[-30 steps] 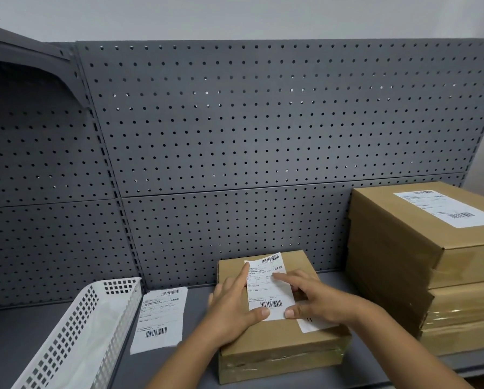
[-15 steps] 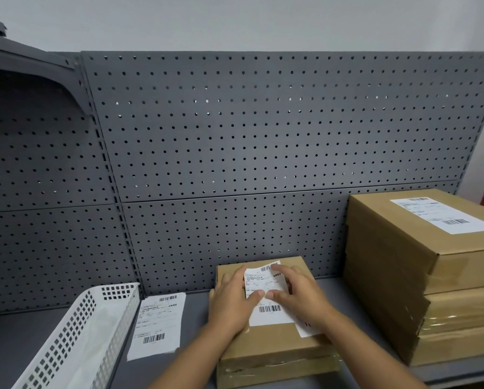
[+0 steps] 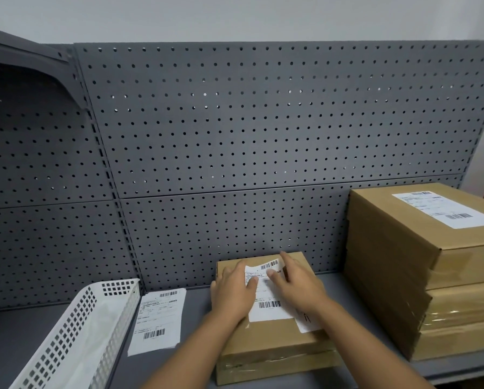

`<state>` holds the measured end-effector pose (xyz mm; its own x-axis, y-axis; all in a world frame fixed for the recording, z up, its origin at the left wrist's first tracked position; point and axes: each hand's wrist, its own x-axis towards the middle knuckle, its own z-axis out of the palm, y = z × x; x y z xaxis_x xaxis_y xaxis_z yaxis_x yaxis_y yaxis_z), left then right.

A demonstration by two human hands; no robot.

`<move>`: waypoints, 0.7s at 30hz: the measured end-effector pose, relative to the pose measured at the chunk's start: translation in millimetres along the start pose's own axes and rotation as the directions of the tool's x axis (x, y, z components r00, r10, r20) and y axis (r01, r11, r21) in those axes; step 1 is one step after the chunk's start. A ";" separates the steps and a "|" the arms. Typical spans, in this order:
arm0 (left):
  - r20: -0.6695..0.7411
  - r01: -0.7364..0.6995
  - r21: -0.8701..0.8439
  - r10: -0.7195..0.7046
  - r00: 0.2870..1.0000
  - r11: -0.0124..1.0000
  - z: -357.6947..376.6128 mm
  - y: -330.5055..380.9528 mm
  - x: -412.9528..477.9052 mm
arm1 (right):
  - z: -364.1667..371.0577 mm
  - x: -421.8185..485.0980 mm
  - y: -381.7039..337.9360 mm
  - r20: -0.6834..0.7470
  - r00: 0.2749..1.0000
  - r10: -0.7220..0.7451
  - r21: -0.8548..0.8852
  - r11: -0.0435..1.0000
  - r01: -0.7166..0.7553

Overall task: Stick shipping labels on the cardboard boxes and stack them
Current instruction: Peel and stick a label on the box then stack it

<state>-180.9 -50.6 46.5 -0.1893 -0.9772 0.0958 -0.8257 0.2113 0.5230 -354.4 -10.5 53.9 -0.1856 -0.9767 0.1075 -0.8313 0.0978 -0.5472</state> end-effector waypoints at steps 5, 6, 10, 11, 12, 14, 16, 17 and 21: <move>-0.009 -0.008 0.113 0.009 1.000 0.994 -0.1 5.8 9.0 | 2.0 9.9 -12.0 -0.064 0.997 0.041 -0.088 0.995 -0.046; -0.018 -0.012 0.133 0.014 1.000 0.991 1.1 5.9 9.6 | 4.6 10.7 -13.3 -0.086 0.995 0.047 -0.122 0.991 -0.057; -0.064 -0.033 0.198 0.046 0.997 0.980 6.1 1.5 13.2 | 15.6 12.5 -16.7 -0.171 0.984 0.052 -0.246 0.965 -0.093; -0.068 -0.023 0.192 0.036 0.997 0.981 7.5 -0.7 15.1 | 16.2 12.7 -17.0 -0.180 0.982 0.049 -0.259 0.961 -0.096; -0.072 -0.012 0.178 0.026 0.997 0.984 8.4 -2.4 16.9 | 17.4 13.6 -15.7 -0.187 0.981 0.051 -0.253 0.962 -0.098; -0.087 0.000 0.161 0.014 0.996 0.987 9.2 -4.3 19.1 | 17.3 14.3 -14.2 -0.210 0.975 0.073 -0.239 0.963 -0.124; -0.096 -0.006 0.169 0.022 0.995 0.986 8.0 -3.3 19.2 | 17.8 15.6 -12.6 -0.228 0.971 0.070 -0.250 0.960 -0.128; -0.093 -0.011 0.178 0.028 0.995 0.984 6.9 -2.4 19.0 | 17.3 15.6 -12.0 -0.217 0.973 0.075 -0.253 0.959 -0.130; -0.061 -0.005 0.170 0.015 0.998 0.985 0.7 -1.0 21.2 | 14.4 17.9 -13.3 -0.153 0.981 0.118 -0.254 0.955 -0.154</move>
<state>-184.5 -71.5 47.4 -0.1691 -0.9733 0.1549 -0.9032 0.2160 0.3709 -339.1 -32.1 51.2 -0.3599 -0.9177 0.1680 -0.8984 0.2924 -0.3278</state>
